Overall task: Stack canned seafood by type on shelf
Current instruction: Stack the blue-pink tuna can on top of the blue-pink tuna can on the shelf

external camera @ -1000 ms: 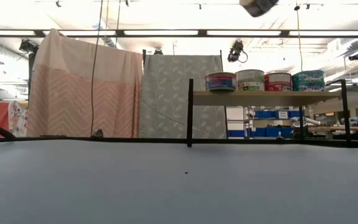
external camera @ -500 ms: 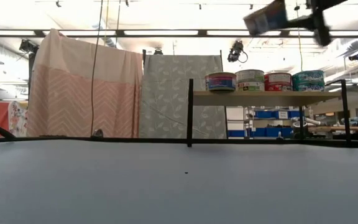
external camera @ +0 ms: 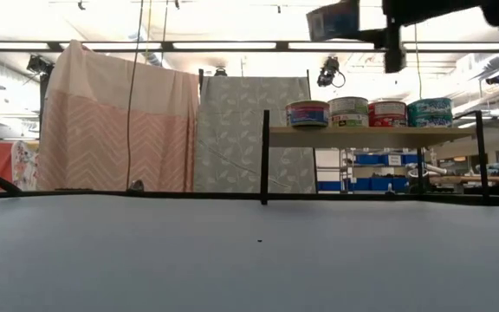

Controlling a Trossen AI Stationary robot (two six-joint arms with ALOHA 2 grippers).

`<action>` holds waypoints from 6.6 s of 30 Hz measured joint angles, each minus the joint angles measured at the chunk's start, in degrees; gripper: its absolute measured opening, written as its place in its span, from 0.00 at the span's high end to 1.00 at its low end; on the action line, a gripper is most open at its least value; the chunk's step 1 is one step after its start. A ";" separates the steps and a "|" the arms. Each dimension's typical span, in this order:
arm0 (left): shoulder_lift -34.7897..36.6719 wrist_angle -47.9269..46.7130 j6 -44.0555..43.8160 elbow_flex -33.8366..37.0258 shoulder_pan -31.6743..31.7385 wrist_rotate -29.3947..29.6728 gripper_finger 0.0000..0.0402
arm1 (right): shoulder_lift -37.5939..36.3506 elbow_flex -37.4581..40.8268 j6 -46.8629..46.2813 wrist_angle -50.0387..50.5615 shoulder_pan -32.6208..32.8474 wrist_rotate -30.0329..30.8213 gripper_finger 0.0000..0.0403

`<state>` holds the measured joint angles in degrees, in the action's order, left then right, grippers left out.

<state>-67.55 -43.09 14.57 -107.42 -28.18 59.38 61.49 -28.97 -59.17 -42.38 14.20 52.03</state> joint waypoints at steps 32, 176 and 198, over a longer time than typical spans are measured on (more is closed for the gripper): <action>-0.34 0.28 0.00 0.00 0.00 0.57 0.22 | 32.23 -16.80 -11.50 -30.03 -3.90 26.39 0.51; -2.14 10.38 -0.05 0.00 -0.04 0.39 0.22 | 33.55 -14.49 2.33 -24.89 -11.83 24.91 0.45; -2.14 10.45 -0.15 0.00 -0.05 0.39 0.22 | 33.55 -14.51 2.94 -24.36 -11.83 24.87 0.33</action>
<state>-69.69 -32.64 14.42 -107.42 -28.24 59.77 95.04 -43.48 -56.23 -66.74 2.37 76.90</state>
